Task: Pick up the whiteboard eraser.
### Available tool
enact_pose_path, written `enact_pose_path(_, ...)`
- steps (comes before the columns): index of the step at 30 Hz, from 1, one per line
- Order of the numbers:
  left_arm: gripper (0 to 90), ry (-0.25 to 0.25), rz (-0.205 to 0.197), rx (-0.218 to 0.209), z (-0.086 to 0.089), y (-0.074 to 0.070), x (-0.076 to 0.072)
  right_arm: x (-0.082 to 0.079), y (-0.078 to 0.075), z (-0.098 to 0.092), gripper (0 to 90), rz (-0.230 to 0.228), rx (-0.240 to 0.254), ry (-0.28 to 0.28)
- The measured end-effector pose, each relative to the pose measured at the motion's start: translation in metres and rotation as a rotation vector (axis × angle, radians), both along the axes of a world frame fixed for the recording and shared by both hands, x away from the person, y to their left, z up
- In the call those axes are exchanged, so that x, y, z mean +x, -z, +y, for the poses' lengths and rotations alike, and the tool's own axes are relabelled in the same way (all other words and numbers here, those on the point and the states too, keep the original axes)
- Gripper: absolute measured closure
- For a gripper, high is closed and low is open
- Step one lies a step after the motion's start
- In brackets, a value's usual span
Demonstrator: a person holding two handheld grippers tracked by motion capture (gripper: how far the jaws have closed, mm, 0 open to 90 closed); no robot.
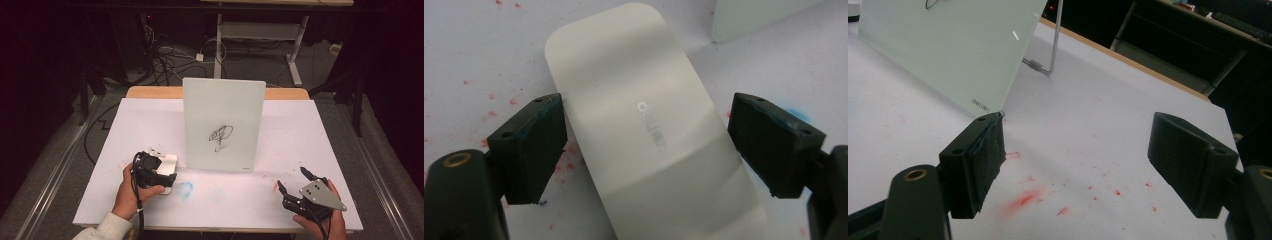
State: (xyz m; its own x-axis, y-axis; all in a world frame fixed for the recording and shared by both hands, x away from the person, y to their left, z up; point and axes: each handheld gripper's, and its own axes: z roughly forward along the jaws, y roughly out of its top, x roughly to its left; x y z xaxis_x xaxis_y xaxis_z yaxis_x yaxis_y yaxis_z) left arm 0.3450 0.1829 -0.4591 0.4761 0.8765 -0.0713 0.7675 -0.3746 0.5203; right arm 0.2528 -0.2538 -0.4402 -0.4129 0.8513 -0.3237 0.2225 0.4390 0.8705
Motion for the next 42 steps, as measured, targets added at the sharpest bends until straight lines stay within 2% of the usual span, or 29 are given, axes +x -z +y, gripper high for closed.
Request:
enact_pose_path(4,14.5,-0.027,0.011,-0.004,-0.002,0.003,0.007,0.0,0.001,0.001,23.5,0.003,-0.002,0.0)
enact_pose_path(8,14.7,-0.045,0.036,-0.032,-0.001,0.007,0.013,0.0,0.001,0.002,23.8,0.006,-0.006,-0.004)
enact_pose_path(14,13.9,-0.042,0.043,-0.034,-0.002,0.014,0.014,0.0,0.002,0.002,24.9,0.01,-0.019,-0.01)
enact_pose_path(15,17.0,-0.045,0.03,-0.004,-0.003,0.014,0.013,0.0,0.002,0.002,24.9,0.012,-0.024,-0.013)
enact_pose_path(16,25.3,-0.047,0.007,0.02,-0.004,0.014,0.012,0.0,0.003,0.002,24.9,0.013,-0.023,-0.012)
enact_pose_path(17,27.6,-0.044,0.01,0.013,-0.003,0.014,0.012,0.0,0.003,0.002,24.9,0.013,-0.029,-0.015)
enact_pose_path(20,27.8,-0.039,0.011,0.004,-0.002,0.014,0.012,0.001,0.003,0.003,24.9,0.012,-0.038,-0.021)
enact_pose_path(23,28.1,-0.02,0.007,0.027,-0.004,0.013,0.012,0.0,0.004,0.003,24.9,0.021,-0.035,-0.014)
enact_pose_path(25,28.2,-0.019,0.006,0.03,-0.003,0.013,0.011,0.0,0.004,0.003,24.9,0.024,-0.035,-0.015)
enact_pose_path(28,28.4,-0.029,-0.012,0.062,0.001,0.01,0.011,0.001,0.004,0.003,24.8,0.024,-0.043,-0.021)
enact_pose_path(30,28.4,-0.043,-0.03,0.03,0.006,0.008,0.011,0.001,0.005,0.003,24.8,0.023,-0.041,-0.02)
enact_pose_path(33,28.5,-0.035,-0.039,0.032,0.01,0.006,0.011,0.001,0.005,0.003,24.9,0.023,-0.043,-0.018)
enact_pose_path(36,28.5,-0.018,-0.06,0.063,0.012,0.002,0.009,0.001,0.004,0.002,24.8,0.021,-0.048,-0.021)
enact_pose_path(42,28.5,-0.02,-0.089,0.047,0.018,-0.004,0.008,0.002,0.004,0.0,24.9,0.017,-0.041,-0.002)
